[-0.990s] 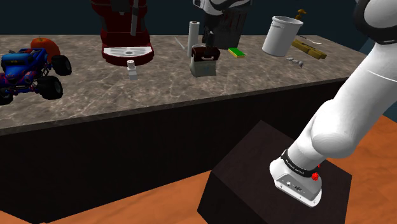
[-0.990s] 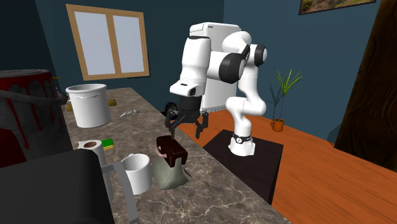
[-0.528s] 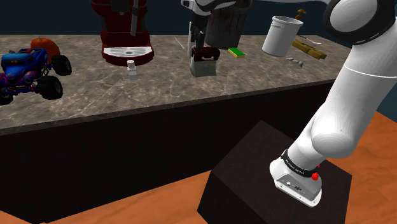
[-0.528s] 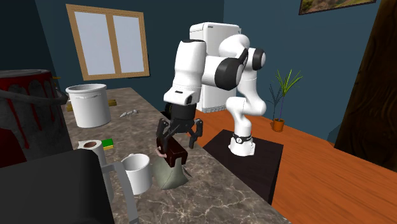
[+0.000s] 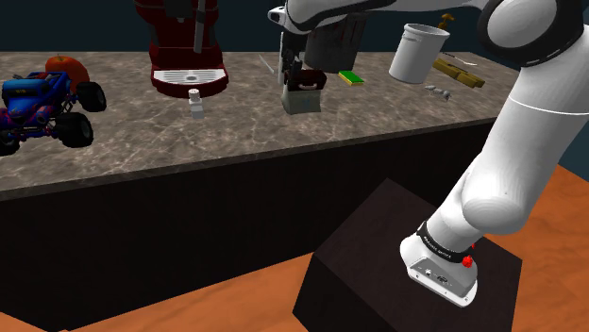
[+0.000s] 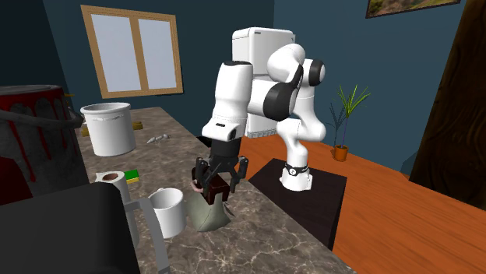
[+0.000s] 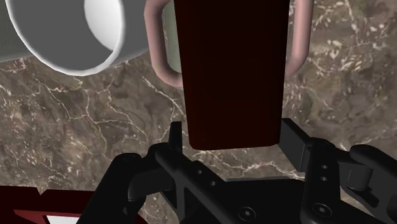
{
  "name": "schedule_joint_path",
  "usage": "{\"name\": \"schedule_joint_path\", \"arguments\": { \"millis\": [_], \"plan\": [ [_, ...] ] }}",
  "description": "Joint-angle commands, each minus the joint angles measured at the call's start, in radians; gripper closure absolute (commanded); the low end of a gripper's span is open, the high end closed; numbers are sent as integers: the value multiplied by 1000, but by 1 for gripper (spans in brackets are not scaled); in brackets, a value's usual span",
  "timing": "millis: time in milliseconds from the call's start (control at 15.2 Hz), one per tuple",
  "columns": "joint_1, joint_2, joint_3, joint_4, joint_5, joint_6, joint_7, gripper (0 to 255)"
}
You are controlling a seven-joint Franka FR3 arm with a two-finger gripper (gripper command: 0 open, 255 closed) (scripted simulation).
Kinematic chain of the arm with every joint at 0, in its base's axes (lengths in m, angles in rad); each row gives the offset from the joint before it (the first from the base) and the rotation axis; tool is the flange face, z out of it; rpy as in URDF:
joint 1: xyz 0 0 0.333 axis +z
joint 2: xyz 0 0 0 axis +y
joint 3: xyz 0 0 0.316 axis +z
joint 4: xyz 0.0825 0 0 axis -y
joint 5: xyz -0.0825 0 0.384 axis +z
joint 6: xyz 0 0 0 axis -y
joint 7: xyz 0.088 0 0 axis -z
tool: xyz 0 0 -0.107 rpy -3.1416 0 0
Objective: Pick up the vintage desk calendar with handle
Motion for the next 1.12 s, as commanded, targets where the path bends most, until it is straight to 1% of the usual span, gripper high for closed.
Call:
{"name": "schedule_joint_path", "arguments": {
  "millis": [0, 462, 1056],
  "plan": [
    [0, 0, 0, -2, 0, 1, 0, 255],
    [-1, 1, -1, -1, 0, 0, -1, 255],
    [-1, -9, -1, 107, 3, -117, -9, 255]
  ]
}}
